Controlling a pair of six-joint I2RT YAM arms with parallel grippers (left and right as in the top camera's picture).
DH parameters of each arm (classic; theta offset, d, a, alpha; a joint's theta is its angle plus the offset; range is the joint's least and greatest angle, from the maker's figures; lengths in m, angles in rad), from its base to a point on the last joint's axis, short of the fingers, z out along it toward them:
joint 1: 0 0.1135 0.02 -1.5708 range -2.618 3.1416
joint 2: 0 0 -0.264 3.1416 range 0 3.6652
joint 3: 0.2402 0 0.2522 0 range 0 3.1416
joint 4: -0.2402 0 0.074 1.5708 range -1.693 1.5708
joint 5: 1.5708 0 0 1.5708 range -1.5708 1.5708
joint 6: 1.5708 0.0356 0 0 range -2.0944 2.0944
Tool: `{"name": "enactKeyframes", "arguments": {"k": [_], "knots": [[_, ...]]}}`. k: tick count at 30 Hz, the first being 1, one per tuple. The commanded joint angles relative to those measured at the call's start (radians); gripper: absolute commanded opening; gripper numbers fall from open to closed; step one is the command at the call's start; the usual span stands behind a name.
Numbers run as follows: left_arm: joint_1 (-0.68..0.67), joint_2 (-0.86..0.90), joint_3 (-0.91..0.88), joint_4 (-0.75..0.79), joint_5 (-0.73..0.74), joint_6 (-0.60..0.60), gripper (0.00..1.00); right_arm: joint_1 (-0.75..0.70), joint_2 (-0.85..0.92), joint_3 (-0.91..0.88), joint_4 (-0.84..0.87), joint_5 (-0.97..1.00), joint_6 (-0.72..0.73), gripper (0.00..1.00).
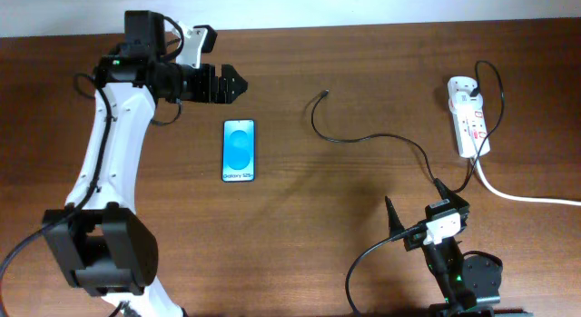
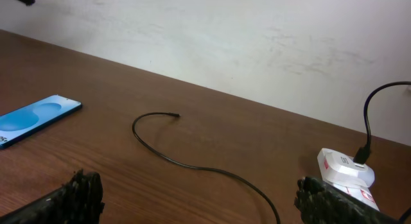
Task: Plug charger to phone and switch on socket
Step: 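Move the left gripper over the blue phone and lower onto it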
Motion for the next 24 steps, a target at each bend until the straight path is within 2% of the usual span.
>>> {"name": "enactKeyframes", "arguments": {"k": [1,3,6,13,15,17,24], "knots": [[-0.105,0.090,0.020,-0.005,-0.327,-0.233,0.93,-0.004,-0.006,-0.005,-0.004,-0.009,0.014,0.99],[-0.168,0.145,0.020,-0.035,-0.472,-0.318,0.95,-0.004,-0.006,-0.005,-0.004,-0.009,0.014,0.99],[-0.199,0.222,0.020,-0.137,-0.542,-0.385,0.95,-0.004,-0.006,-0.005,-0.004,-0.009,0.014,0.99],[-0.218,0.351,0.019,-0.146,-0.570,-0.383,0.99,-0.004,-0.006,-0.005,-0.004,-0.009,0.014,0.99],[-0.218,0.394,0.019,-0.127,-0.575,-0.326,1.00,-0.004,-0.006,-0.005,-0.004,-0.009,0.014,0.99],[-0.218,0.400,0.019,-0.113,-0.576,-0.287,1.00,-0.004,-0.006,-0.005,-0.004,-0.009,0.014,0.98],[-0.220,0.422,0.008,-0.092,-0.582,-0.291,1.00,-0.004,-0.006,-0.005,-0.004,-0.009,0.014,0.98]]}}
